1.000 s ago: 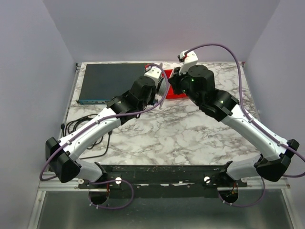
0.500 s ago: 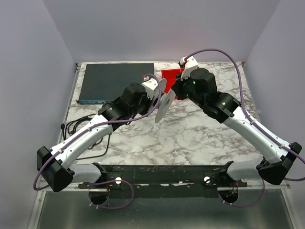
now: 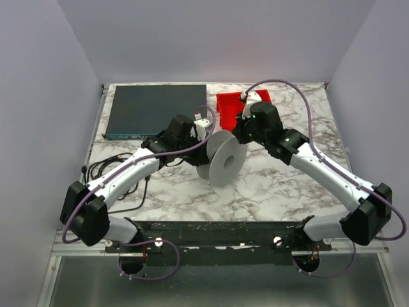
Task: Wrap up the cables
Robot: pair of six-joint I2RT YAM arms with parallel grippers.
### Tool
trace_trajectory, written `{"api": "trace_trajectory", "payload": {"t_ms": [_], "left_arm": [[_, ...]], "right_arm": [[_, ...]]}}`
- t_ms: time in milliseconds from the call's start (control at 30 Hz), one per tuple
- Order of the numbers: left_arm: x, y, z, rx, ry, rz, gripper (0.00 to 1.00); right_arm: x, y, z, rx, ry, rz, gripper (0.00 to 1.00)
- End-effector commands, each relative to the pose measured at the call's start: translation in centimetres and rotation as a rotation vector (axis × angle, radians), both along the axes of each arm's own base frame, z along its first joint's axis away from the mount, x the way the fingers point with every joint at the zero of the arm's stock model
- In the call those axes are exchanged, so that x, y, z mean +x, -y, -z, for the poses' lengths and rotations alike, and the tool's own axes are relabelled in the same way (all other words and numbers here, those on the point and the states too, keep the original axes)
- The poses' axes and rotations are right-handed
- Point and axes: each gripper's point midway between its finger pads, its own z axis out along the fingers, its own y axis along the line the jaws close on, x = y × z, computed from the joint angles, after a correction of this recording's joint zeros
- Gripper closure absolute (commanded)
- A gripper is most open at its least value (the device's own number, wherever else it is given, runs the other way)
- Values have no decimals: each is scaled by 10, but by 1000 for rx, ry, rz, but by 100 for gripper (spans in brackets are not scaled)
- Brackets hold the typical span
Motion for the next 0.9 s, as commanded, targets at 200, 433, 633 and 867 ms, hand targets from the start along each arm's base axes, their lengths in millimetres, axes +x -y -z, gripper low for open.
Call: {"api": "trace_trajectory", "payload": {"t_ms": [200,433,633,867], "left_arm": [[-24,59,-25,-353,-128,340,100],[-6,55,7,-334,-226,278,100],[8,47,34,-288,-281,186,100],[24,38,60,-189,-324,77,100]], "right_arm": [[24,4,101,-19,-156,83,99],[28,-2,114,-8,-175,72,99],[31,-5,125,-7,-194,74,99],[41,-5,132,6,-207,123,99]]}}
